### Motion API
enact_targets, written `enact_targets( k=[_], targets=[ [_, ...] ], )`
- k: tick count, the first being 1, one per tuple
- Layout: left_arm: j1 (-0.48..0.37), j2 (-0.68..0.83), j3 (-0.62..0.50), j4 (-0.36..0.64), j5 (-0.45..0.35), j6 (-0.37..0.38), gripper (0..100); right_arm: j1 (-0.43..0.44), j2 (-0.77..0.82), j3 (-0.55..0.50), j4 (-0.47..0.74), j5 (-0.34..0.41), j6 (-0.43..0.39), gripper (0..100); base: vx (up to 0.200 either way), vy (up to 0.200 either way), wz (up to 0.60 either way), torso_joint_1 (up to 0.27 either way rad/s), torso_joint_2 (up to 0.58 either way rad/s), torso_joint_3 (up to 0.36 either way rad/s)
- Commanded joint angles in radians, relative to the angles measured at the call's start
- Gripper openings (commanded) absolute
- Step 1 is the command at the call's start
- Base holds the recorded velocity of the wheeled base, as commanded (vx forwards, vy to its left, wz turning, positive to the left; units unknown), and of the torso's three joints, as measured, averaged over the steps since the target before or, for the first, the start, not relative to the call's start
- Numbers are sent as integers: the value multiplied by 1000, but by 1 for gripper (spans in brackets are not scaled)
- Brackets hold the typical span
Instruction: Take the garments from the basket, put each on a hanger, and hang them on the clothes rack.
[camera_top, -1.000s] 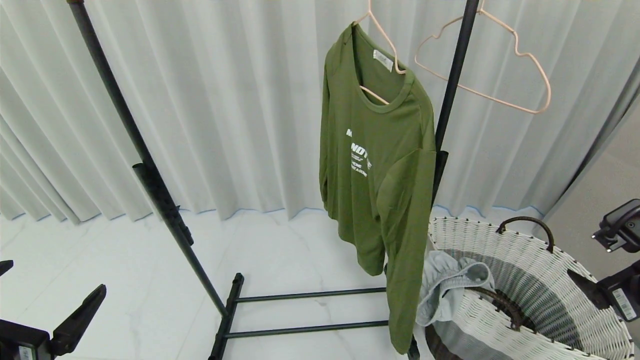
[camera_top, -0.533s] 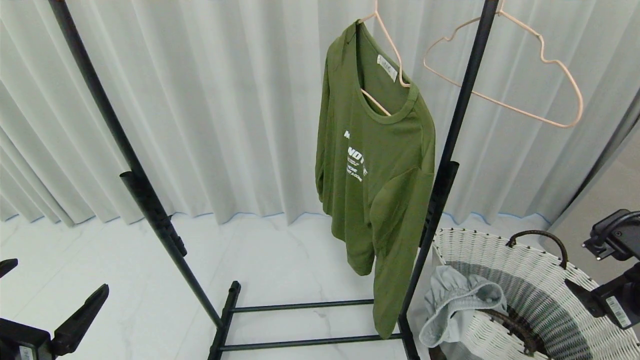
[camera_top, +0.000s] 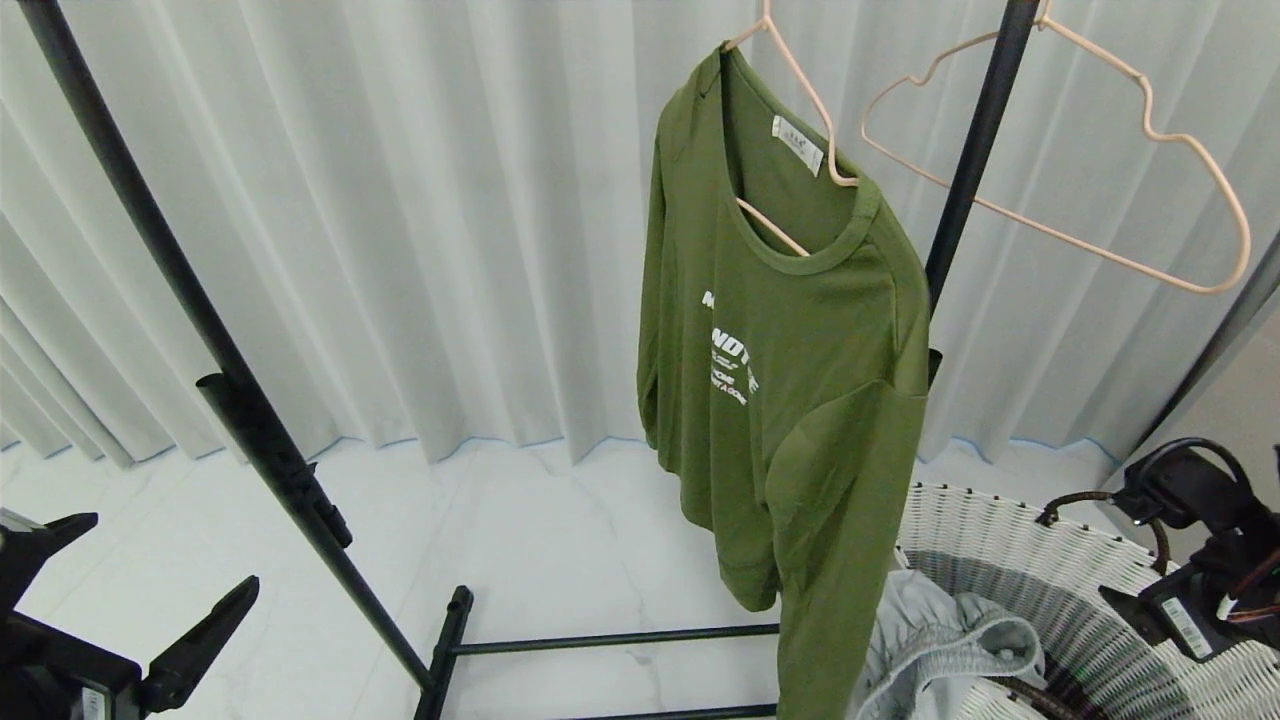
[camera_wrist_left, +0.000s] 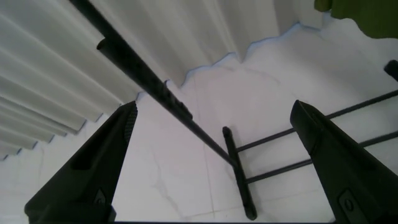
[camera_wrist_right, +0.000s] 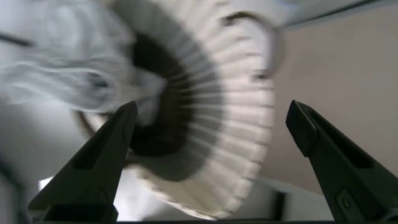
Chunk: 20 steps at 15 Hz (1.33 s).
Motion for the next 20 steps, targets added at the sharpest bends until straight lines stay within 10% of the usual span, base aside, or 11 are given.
enact_targets(
  k=[1, 14, 15, 20],
  targets=[
    [-6, 16, -2, -1, -10, 4, 100, -2, 146, 18, -31, 80, 47, 100, 0, 0, 0, 0, 0, 0],
    [-109, 197, -55, -1, -10, 7, 100, -33, 622, 127, -580, 85, 47, 100, 0, 0, 0, 0, 0, 0],
    [-110, 198, -55, 1, -10, 7, 100, -35, 630, 127, -592, 74, 48, 0, 0, 0, 0, 0, 0, 0],
    [-112, 192, -25, -1, -11, 4, 100, -30, 606, 128, -620, 70, 47, 0, 0, 0, 0, 0, 0, 0]
  ],
)
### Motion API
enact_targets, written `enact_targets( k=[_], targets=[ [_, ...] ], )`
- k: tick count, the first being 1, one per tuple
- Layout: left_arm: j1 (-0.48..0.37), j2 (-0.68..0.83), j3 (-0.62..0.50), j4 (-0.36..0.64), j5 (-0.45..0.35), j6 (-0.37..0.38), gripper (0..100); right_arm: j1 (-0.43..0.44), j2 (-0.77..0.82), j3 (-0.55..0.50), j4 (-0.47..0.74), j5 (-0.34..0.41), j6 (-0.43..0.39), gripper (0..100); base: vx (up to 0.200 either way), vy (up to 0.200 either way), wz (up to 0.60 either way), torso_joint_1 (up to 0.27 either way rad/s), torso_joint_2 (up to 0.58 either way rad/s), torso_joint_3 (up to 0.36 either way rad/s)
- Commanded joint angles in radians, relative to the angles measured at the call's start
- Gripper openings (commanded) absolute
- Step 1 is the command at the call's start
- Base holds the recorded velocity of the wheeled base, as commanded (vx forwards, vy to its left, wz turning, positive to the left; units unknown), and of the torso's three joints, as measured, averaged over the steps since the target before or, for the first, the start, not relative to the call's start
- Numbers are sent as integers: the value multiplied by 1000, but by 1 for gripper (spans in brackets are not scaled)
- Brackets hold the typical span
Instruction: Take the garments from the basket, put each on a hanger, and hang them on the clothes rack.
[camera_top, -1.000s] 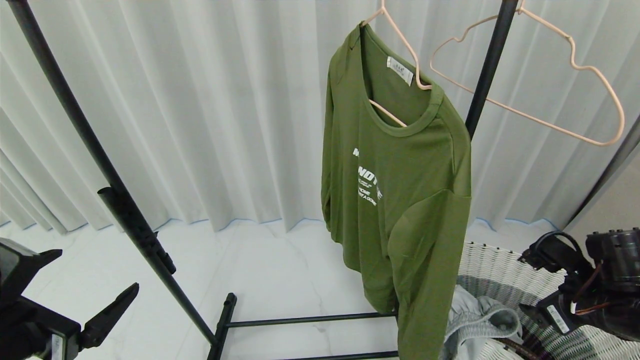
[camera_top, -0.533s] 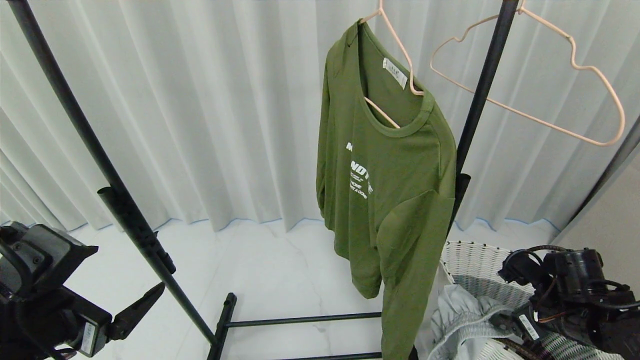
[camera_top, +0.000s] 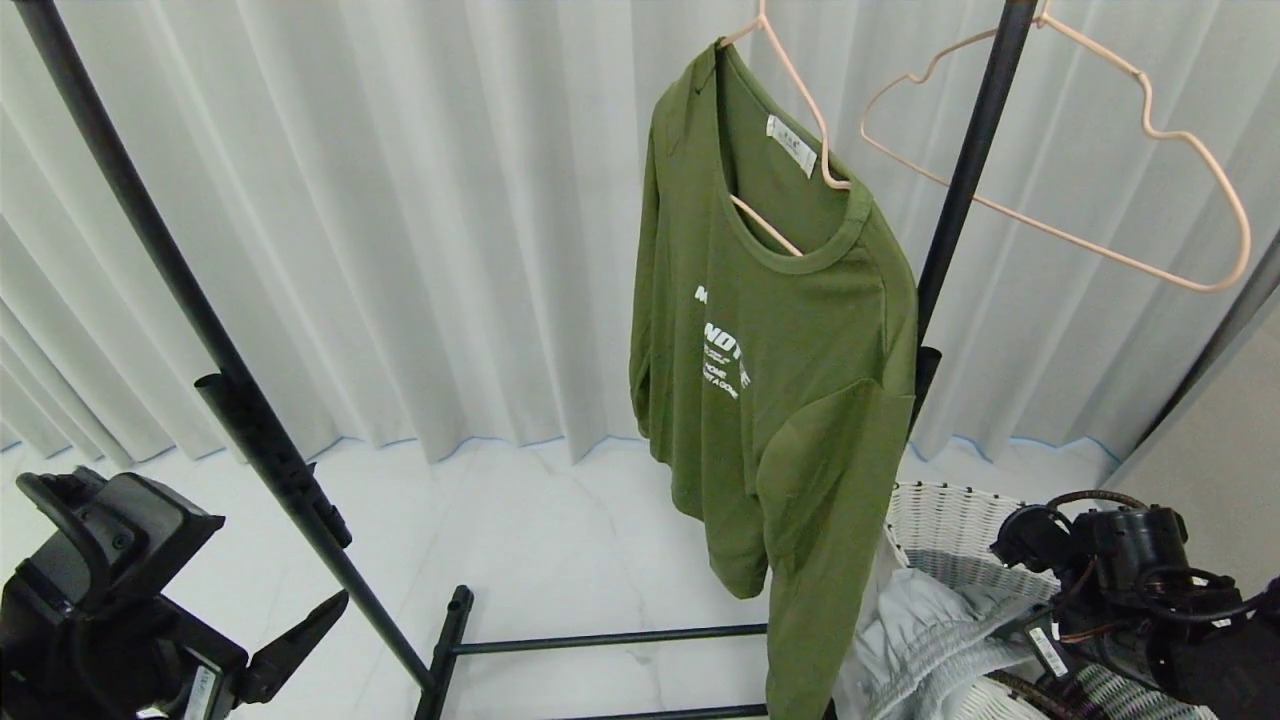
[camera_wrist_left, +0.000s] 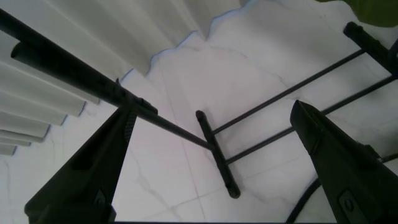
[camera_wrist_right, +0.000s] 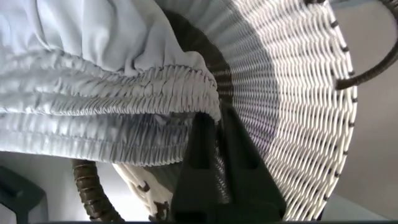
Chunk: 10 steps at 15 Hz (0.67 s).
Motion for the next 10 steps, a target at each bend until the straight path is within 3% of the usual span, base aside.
enact_targets(
  k=[1, 3, 7, 10],
  targets=[
    [-3, -6, 12, 0, 0, 2, 100, 11, -32, -3, -1, 0, 0, 0, 0, 0, 0, 0, 0, 0],
    [-3, -11, 16, 0, 0, 2, 100, 28, -75, -10, 2, 0, 0, 0, 0, 0, 0, 0, 0, 0],
    [0, -9, 24, 0, 9, 6, 100, 169, -248, -122, 56, 0, -2, 0, 0, 0, 0, 0, 0, 0],
    [2, -26, 36, 0, 37, 5, 100, 272, -396, -231, 249, -2, -2, 0, -200, 0, 0, 4, 2, 1]
  ],
)
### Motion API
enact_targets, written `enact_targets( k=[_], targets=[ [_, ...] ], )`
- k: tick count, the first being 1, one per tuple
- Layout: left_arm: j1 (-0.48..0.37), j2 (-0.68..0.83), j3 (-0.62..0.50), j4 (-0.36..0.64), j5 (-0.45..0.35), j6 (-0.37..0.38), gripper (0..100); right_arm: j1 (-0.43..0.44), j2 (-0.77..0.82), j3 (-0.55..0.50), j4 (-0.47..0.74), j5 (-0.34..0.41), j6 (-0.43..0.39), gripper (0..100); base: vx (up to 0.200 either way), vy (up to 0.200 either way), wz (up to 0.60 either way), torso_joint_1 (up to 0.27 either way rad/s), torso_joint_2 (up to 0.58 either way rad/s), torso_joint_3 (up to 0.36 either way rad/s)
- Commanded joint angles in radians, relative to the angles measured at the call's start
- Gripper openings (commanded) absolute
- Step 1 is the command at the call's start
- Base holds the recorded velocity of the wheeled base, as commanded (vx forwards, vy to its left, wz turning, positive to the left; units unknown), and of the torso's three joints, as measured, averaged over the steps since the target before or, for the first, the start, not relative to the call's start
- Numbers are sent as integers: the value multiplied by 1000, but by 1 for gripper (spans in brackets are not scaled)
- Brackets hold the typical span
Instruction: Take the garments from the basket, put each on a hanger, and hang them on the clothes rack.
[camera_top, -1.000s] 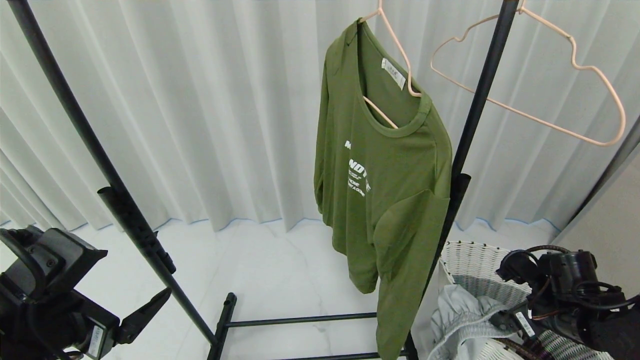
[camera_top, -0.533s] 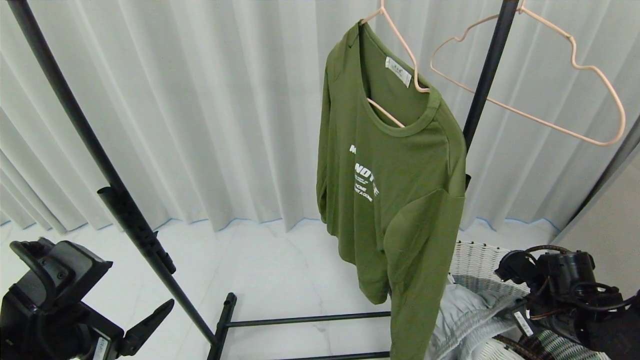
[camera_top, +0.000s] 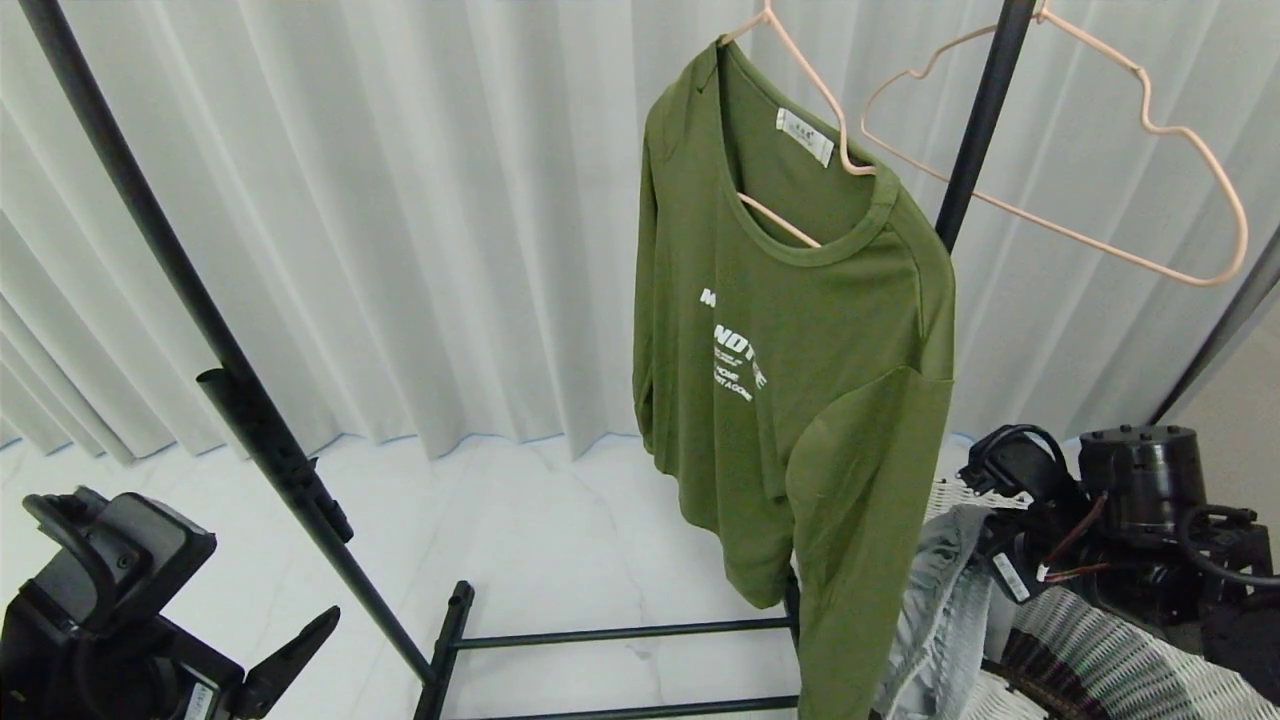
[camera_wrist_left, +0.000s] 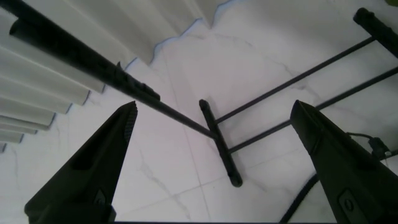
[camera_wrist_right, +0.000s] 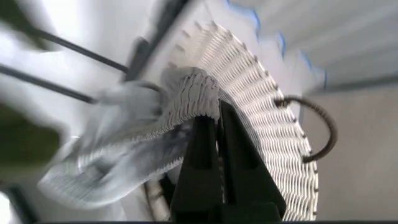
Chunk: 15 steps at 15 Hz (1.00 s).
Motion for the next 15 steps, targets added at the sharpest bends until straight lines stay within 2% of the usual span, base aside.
enact_targets(
  k=[1, 4, 8, 12, 15],
  targets=[
    [1, -20, 7, 0, 0, 0, 100, 93, -159, -100, 107, 0, 1, 0, -200, 0, 0, 7, -2, -2],
    [1, -32, 18, 0, 0, -2, 100, 161, -247, -172, 248, 0, 1, 0, -200, 0, 0, -6, 1, 2],
    [1, -81, 38, 0, 0, -2, 100, 234, -300, -207, 314, 0, 1, 0, -200, 0, 0, 2, 2, 0],
    [1, -133, 61, 0, 0, 3, 100, 276, -343, -276, 416, 0, 1, 0, 0, 0, 0, 0, 0, 0],
    [-1, -163, 54, 0, 0, 52, 100, 306, -348, -330, 448, 0, 1, 0, 0, 200, 0, 2, 4, 1]
  ],
)
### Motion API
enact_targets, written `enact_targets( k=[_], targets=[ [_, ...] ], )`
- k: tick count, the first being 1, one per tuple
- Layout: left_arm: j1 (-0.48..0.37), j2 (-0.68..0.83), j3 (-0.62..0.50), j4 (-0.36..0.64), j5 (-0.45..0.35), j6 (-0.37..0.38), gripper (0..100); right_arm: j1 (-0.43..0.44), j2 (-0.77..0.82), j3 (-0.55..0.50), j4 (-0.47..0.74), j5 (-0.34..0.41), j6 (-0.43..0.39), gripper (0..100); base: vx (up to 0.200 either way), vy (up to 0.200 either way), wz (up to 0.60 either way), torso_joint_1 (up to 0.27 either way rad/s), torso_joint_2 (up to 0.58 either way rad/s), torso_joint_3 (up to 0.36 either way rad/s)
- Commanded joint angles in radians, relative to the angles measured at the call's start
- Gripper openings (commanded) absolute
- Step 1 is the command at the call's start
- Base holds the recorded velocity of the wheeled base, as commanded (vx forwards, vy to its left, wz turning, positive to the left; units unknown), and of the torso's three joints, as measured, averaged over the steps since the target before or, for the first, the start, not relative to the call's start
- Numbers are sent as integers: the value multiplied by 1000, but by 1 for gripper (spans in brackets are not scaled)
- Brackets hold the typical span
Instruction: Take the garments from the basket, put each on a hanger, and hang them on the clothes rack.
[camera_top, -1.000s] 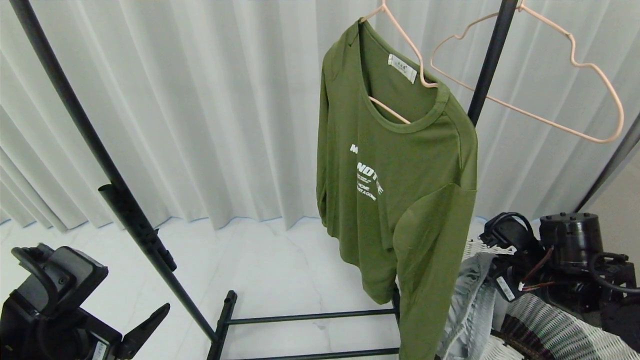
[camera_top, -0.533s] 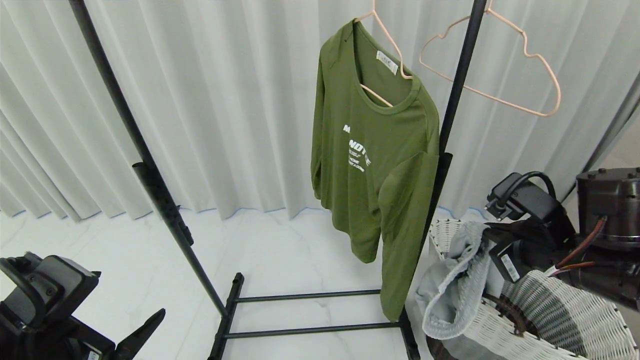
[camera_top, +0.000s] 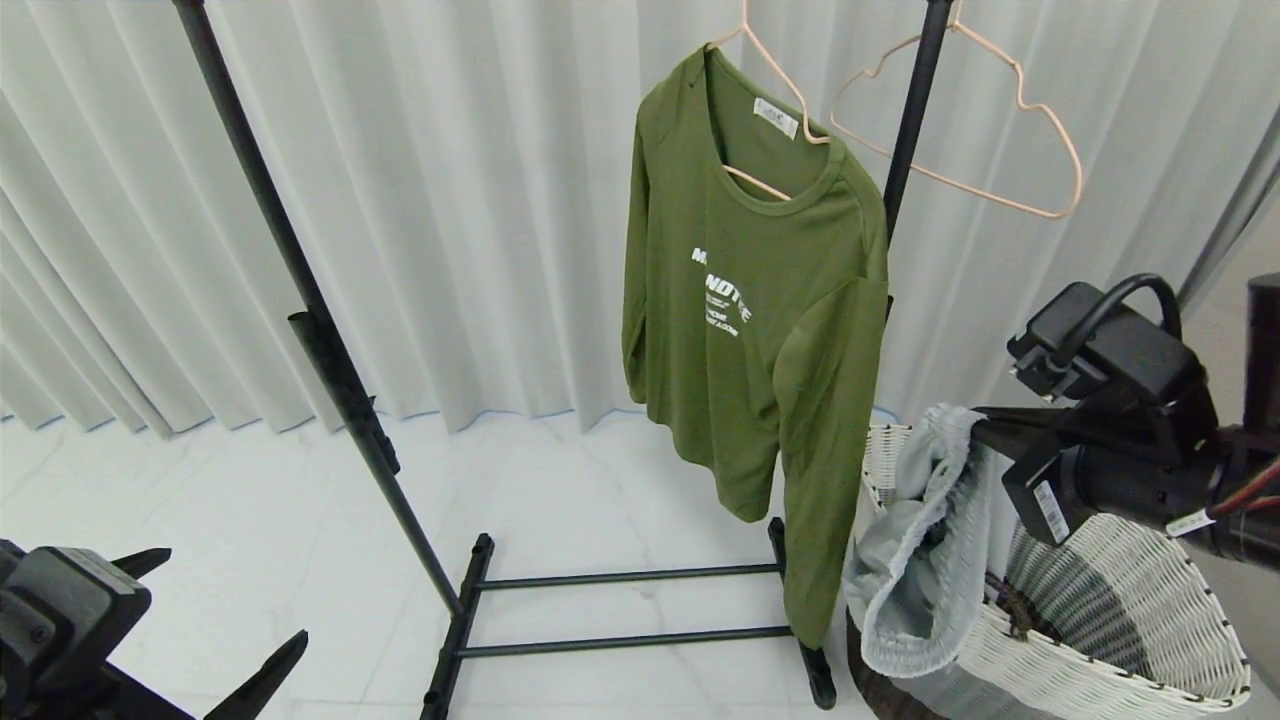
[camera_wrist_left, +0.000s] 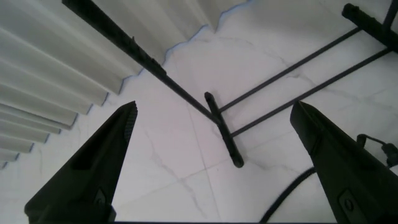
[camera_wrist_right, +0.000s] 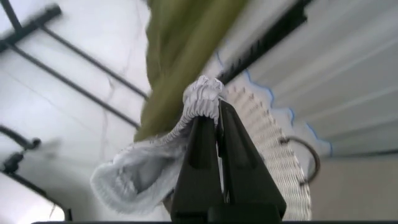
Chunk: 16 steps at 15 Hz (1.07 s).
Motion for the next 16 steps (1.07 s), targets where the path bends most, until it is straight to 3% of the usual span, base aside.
enact_targets(
  k=[1, 5, 7, 10, 13, 14, 16],
  targets=[
    [-1, -19, -7, -1, 0, 0, 100, 21, -4, -27, 1, 0, 0, 0, 0, 200, 0, -2, 2, 7],
    [-2, -19, -8, -1, -1, -1, 100, 61, 9, -39, 1, 0, 1, 0, 0, 200, 0, 5, 2, 1],
    [-22, -19, -13, -1, -16, -3, 100, 75, 23, -56, -1, 2, 3, 0, 0, 0, 0, 0, 0, 0],
    [-128, -8, -11, -1, -87, -6, 100, 119, 63, -117, -1, 4, 43, 0, 0, 0, 0, 0, 0, 0],
    [-178, 47, -8, -1, -190, -16, 100, 202, 81, -159, -1, 4, 93, 0, 0, 0, 0, 0, 0, 0],
    [-194, 67, -22, -1, -224, -33, 100, 219, 81, -160, -1, 4, 109, 0, 0, 0, 0, 0, 0, 0],
    [-310, 152, -100, -1, -282, -145, 100, 288, 78, -174, -2, 5, 156, 0, 0, 0, 0, 0, 0, 0]
  ],
)
